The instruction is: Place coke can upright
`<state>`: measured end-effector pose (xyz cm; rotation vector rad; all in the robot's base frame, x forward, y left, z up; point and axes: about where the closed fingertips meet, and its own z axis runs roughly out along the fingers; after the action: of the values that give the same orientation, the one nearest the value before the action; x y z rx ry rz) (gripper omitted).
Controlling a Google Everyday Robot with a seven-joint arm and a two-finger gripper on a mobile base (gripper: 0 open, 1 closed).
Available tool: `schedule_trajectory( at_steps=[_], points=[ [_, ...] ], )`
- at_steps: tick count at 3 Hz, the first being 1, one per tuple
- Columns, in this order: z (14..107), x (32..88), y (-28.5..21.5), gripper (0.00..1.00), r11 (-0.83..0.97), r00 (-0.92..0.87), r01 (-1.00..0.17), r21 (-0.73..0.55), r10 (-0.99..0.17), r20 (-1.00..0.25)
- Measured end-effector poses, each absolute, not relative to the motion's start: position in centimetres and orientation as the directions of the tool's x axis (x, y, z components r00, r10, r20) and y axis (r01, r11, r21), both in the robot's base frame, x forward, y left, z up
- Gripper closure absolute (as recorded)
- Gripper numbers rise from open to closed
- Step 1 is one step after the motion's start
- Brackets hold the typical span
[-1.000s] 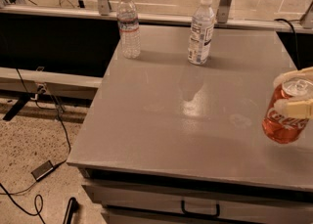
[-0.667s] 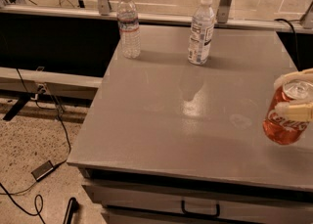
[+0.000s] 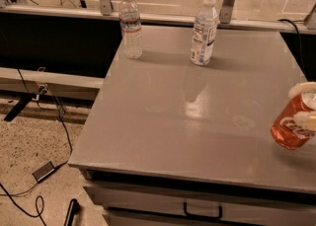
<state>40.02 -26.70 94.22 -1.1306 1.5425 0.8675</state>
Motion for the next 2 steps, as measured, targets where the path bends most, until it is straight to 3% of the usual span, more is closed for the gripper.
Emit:
schedule_trajectory(
  at_steps=[2],
  points=[
    [89.8,39.8,-28.9,0.36,0.258,-0.005,-0.965,-0.056,-0.228,-0.974]
  ],
)
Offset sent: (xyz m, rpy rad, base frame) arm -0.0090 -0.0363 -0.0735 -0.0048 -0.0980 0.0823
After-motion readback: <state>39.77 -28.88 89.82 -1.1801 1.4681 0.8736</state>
